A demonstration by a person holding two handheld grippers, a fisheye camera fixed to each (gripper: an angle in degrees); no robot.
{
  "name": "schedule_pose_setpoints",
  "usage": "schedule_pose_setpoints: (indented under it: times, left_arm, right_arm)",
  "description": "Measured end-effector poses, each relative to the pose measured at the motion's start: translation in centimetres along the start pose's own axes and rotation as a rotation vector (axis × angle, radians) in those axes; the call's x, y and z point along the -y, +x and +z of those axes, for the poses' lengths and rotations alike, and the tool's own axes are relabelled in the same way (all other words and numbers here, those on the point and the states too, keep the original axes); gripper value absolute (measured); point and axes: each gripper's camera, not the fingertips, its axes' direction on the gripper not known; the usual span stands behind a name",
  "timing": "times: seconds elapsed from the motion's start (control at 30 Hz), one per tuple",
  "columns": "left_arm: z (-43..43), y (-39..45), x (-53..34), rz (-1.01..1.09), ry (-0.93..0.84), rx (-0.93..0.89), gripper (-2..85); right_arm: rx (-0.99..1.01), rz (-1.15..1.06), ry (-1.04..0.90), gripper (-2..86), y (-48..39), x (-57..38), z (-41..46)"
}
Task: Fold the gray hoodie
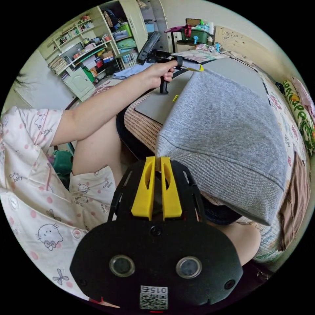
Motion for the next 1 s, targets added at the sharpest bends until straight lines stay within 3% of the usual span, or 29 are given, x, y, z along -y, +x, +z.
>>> schedule_pose_setpoints:
  times: [0.3, 0.53, 0.9, 1.0]
  left_arm:
    - [2.9, 0.6, -0.5, 0.107, -0.188, 0.156, -0.2]
    - [2.9, -1.5, -1.9, 0.104, -0.217, 0.133, 0.5]
    - [-2.0, -8.5, -6.8, -0.009, -0.006, -0.145, -0.1]
    - [-4.4, -9.6, -9.6, -0.018, 0.095, -0.193, -0.6]
  right_arm:
    - [-0.291, -0.157, -0.163, 4.5, -2.8, 0.6, 7.1]
    - [-0.112, 0.063, -0.09, 5.4, -0.3, 0.9, 5.5]
    - [0.069, 0.281, 0.01, 2.8, -2.6, -2.0, 2.0]
    - [0.106, 0.314, 0.129, 1.8, -3.5, -4.8, -1.2]
